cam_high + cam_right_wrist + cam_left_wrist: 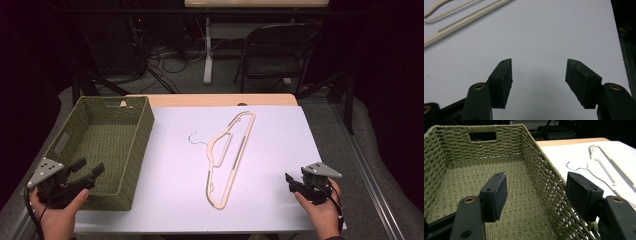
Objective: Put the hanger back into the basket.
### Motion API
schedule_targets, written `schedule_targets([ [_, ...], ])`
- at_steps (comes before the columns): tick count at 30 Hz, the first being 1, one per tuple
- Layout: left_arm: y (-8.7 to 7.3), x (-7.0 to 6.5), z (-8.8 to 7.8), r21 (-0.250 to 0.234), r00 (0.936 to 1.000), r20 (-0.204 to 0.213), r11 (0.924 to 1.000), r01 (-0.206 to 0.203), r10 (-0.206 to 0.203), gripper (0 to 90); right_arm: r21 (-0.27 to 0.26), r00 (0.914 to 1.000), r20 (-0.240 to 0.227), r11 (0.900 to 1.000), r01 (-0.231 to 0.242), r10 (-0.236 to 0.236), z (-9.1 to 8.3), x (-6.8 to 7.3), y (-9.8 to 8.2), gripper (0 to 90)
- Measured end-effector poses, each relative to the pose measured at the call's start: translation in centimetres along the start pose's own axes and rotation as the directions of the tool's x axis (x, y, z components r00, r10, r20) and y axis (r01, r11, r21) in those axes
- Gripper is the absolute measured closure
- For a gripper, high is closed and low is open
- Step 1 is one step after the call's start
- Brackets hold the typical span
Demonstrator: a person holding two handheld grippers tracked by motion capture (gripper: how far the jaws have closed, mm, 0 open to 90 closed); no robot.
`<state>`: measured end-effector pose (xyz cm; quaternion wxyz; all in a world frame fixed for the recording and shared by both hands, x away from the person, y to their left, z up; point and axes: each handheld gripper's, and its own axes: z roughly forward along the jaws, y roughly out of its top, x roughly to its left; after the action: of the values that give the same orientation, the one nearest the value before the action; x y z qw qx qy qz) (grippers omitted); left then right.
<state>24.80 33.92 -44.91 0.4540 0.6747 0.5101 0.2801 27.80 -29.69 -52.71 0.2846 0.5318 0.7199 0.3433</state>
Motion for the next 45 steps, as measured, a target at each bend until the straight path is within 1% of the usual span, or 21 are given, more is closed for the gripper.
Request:
schedule_targets([
  [3, 0.0, -0.1, -0.1, 0.003, 1.0, -0.005, 1.0, -0.004, 0.004, 34.0, 0.034, 0.9998, -0.021, 0.999, -0.006, 0.006, 0.3, -0.2, 0.0, 37.9],
  [10, -0.2, 0.0, -0.4, 0.006, 1.0, 0.005, 1.0, 0.002, -0.002, 34.2, 0.09, 0.9983, -0.018, 0.994, 0.056, -0.055, 0.7, 0.3, 0.9, 37.9],
  [11, -0.2, -0.1, -0.6, 0.009, 0.9999, 0.01, 0.9999, -0.004, 0.004, 34.3, 0.117, 0.9932, -0.019, 0.986, 0.116, -0.115, 0.6, 0.6, 1.8, 37.9],
  [14, -0.1, -0.3, -0.8, 0.004, 1.0, 0.006, 1.0, -0.007, 0.007, 34.3, 0.116, 0.9731, -0.009, 0.966, 0.23, -0.23, 0.4, 1.2, 3.4, 38.0],
  [15, -0.1, -0.4, -0.8, 0.003, 0.9999, 0.007, 0.9999, -0.011, 0.011, 34.3, 0.116, 0.9678, -0.021, 0.961, 0.251, -0.251, 0.3, 1.3, 3.8, 39.1],
  [17, 0.0, -0.4, -0.9, 0.004, 0.9999, 0.007, 0.9999, -0.014, 0.014, 34.3, 0.141, 0.9506, -0.084, 0.941, 0.308, -0.299, 0.1, 1.5, 5.3, 41.8],
  [19, 0.0, -0.4, -0.9, 0.004, 0.9999, 0.006, 0.9999, -0.016, 0.016, 34.4, 0.144, 0.9371, -0.094, 0.927, 0.347, -0.336, 0.2, 1.8, 6.2, 42.8],
  [20, 0.0, -0.4, -0.9, 0.004, 0.9999, 0.006, 0.9999, -0.016, 0.016, 34.4, 0.144, 0.9371, -0.094, 0.927, 0.347, -0.336, 0.2, 1.8, 6.2, 42.8],
  [21, 0.0, -0.4, -0.9, 0.002, 0.9999, 0.005, 0.9999, -0.015, 0.015, 34.4, 0.152, 0.9319, -0.108, 0.921, 0.36, -0.346, 0.3, 1.8, 6.7, 42.8],
  [22, 0.0, -0.5, -0.9, 0.003, 0.9999, 0.004, 0.9999, -0.014, 0.014, 34.4, 0.162, 0.9368, -0.137, 0.926, 0.342, -0.322, 0.8, 1.9, 7.6, 42.5],
  [25, 0.0, -0.5, -0.8, 0.004, 0.9999, 0.005, 0.9999, -0.016, 0.016, 34.4, 0.183, 0.9425, -0.163, 0.93, 0.319, -0.292, 1.7, 2.2, 8.8, 41.4],
  [27, 0.0, -0.6, -0.8, 0.005, 0.9998, 0.006, 0.9998, -0.017, 0.017, 34.3, 0.194, 0.9359, -0.165, 0.92, 0.34, -0.311, 2.4, 2.5, 9.5, 40.8],
  [28, 0.0, -0.7, -0.7, 0.006, 0.9998, 0.006, 0.9998, -0.018, 0.018, 34.3, 0.194, 0.9359, -0.165, 0.92, 0.34, -0.311, 2.4, 2.5, 9.5, 40.8],
  [29, 0.0, -0.8, -0.7, 0.007, 0.9997, 0.011, 0.9997, -0.023, 0.023, 34.3, 0.214, 0.9328, -0.165, 0.912, 0.351, -0.321, 3.1, 3.0, 10.2, 39.9],
  [33, 0.0, -0.9, -0.7, 0.007, 0.9996, 0.012, 0.9996, -0.026, 0.026, 34.3, 0.245, 0.9364, -0.186, 0.909, 0.338, -0.297, 4.3, 4.0, 11.9, 36.1],
  [34, 0.1, -0.9, -0.7, 0.007, 0.9995, 0.013, 0.9996, -0.027, 0.027, 34.4, 0.264, 0.9372, -0.189, 0.904, 0.336, -0.293, 4.4, 4.3, 12.4, 35.3],
  [38, 0.1, -1.0, -0.7, 0.007, 0.9995, 0.014, 0.9995, -0.03, 0.03, 34.3, 0.269, 0.934, -0.199, 0.9, 0.343, -0.297, 5.7, 5.4, 13.8, 34.8],
  [39, 0.1, -1.0, -0.7, 0.007, 0.9994, 0.015, 0.9995, -0.03, 0.03, 34.3, 0.291, 0.9347, -0.199, 0.893, 0.343, -0.294, 5.9, 5.6, 14.1, 34.8],
  [40, 0.1, -1.0, -0.7, 0.007, 0.9994, 0.015, 0.9995, -0.03, 0.03, 34.4, 0.291, 0.9347, -0.199, 0.893, 0.343, -0.294, 5.9, 5.6, 14.1, 34.8],
  [42, 0.1, -1.1, -0.7, 0.004, 0.9994, 0.016, 0.9996, -0.029, 0.029, 34.3, 0.259, 0.9425, -0.205, 0.914, 0.312, -0.264, 7.3, 6.2, 14.3, 34.8],
  [45, 0.1, -1.1, -0.7, 0.004, 0.9994, 0.017, 0.9995, -0.031, 0.031, 34.3, 0.279, 0.9443, -0.216, 0.911, 0.303, -0.248, 8.0, 6.8, 14.5, 35.0],
])
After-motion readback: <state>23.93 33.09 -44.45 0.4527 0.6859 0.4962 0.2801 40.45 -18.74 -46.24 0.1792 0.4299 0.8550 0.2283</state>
